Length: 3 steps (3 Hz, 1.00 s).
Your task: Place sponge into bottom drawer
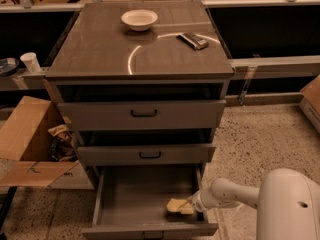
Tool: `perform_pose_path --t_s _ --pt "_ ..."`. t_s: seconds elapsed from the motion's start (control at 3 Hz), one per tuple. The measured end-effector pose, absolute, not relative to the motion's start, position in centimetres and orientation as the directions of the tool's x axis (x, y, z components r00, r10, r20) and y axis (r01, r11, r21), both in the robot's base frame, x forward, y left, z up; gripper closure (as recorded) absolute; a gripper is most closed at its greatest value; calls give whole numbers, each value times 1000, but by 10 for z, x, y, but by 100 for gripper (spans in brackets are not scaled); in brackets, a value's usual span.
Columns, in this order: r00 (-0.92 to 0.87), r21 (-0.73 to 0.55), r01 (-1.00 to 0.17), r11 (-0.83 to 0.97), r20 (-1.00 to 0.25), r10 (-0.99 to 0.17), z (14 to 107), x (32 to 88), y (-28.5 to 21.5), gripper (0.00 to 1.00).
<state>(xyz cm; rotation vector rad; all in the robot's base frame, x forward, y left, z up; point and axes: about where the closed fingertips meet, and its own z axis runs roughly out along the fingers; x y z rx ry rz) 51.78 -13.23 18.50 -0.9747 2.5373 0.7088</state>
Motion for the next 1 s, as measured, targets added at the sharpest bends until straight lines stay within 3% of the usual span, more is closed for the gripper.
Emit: perform_pose_path --t_s 0.33,1.0 --pt "-702 334 -701 630 -477 -528 188 515 -131 6" --pt "-610 345 -766 543 -655 -446 238 499 -151 0"
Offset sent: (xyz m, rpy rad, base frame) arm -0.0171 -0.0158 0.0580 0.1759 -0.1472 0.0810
